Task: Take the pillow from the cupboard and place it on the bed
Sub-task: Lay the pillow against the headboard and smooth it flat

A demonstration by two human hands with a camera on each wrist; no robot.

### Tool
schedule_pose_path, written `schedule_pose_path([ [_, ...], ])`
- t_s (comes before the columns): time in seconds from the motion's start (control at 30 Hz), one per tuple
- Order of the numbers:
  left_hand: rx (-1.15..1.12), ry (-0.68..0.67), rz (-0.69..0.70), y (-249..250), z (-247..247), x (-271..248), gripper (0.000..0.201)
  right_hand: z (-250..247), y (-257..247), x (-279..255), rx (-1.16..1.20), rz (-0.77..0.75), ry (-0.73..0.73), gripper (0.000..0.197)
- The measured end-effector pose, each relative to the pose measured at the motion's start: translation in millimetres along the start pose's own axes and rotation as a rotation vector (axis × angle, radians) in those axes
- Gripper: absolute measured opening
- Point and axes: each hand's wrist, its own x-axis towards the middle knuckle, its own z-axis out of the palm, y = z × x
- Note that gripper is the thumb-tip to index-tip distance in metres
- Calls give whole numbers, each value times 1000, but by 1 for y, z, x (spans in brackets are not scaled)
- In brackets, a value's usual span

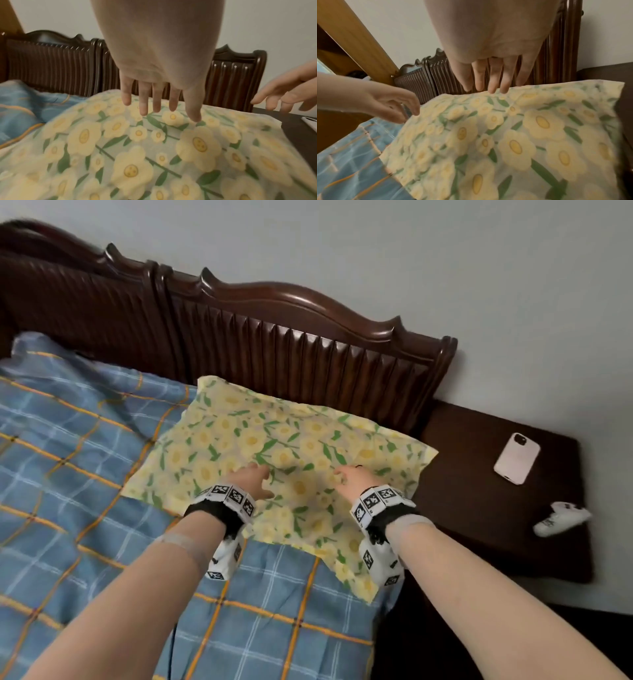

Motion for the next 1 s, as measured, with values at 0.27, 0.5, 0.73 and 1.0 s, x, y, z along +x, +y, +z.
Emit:
schedule_pose_path([
  [0.27, -16, 20, -31, -28, 28, 58, 72, 0, 22, 89, 157, 176, 81, 63],
  [0.5, -11, 77, -70, -57, 1, 110, 82, -13, 25, 162, 41, 213, 82, 69],
  [0.73, -75, -44, -51, -63, -6, 160, 89, -11, 44, 195, -32, 304, -139, 101],
  [1.0, -44, 73, -179, -35, -21, 171, 37, 2, 41, 187, -38, 227, 73, 50],
])
